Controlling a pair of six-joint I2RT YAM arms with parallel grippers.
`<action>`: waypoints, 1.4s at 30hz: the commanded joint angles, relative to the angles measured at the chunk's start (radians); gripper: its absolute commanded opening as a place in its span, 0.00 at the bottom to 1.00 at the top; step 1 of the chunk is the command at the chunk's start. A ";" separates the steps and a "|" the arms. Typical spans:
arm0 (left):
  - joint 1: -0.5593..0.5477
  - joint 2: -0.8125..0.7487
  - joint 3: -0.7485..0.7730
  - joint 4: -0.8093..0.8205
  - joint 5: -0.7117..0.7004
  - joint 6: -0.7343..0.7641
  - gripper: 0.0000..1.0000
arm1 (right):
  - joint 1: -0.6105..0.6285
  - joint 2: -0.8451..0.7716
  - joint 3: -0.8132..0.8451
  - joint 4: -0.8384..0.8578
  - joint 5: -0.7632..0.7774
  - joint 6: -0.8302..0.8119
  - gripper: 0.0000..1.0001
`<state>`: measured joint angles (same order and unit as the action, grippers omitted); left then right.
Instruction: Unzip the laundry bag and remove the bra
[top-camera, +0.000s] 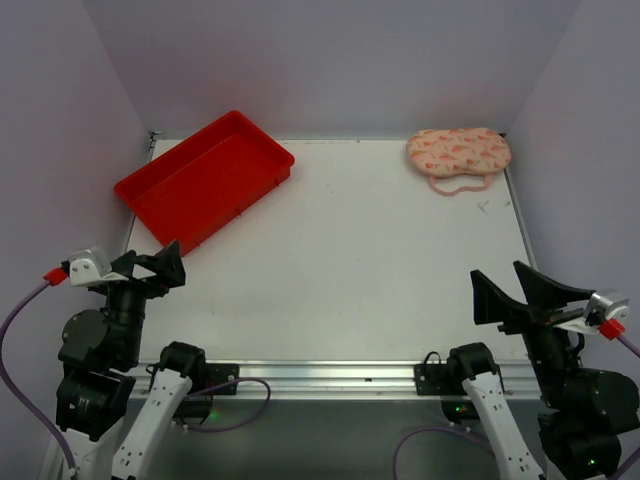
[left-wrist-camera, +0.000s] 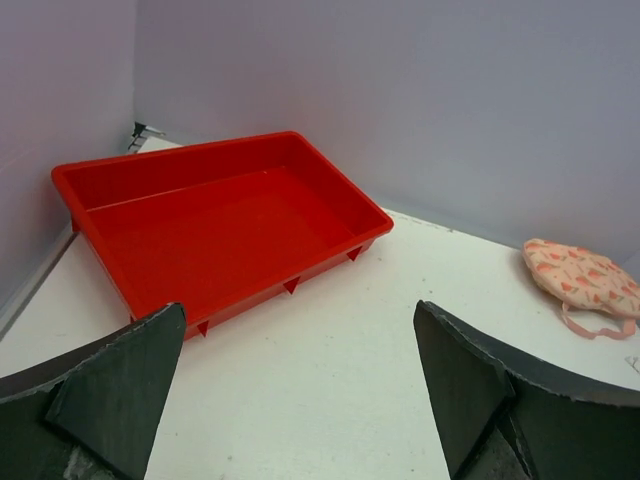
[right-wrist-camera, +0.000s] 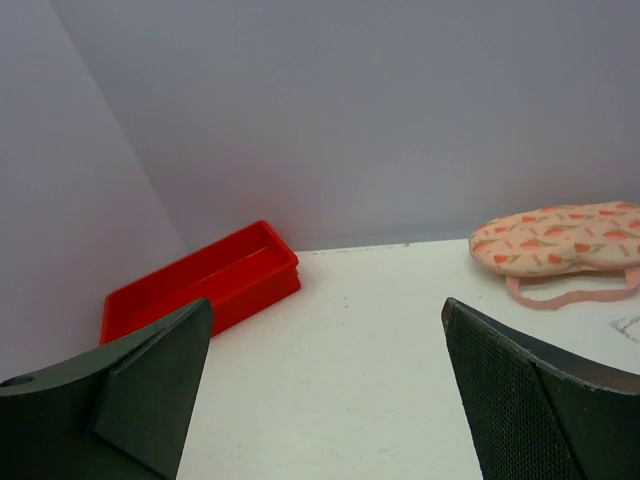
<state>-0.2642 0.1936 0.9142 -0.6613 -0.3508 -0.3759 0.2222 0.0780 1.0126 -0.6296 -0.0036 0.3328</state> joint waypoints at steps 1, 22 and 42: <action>-0.004 0.038 0.014 0.016 0.059 -0.012 1.00 | -0.003 0.037 0.026 0.002 -0.038 0.021 0.99; -0.004 0.375 -0.167 0.367 0.300 -0.046 1.00 | -0.029 0.938 -0.023 0.361 0.164 0.626 0.99; 0.028 0.310 -0.337 0.537 0.223 0.008 1.00 | -0.285 1.973 0.517 0.533 0.152 1.066 0.99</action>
<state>-0.2539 0.4992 0.5907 -0.1867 -0.1085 -0.3809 -0.0456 2.0026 1.4479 -0.1646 0.1360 1.3102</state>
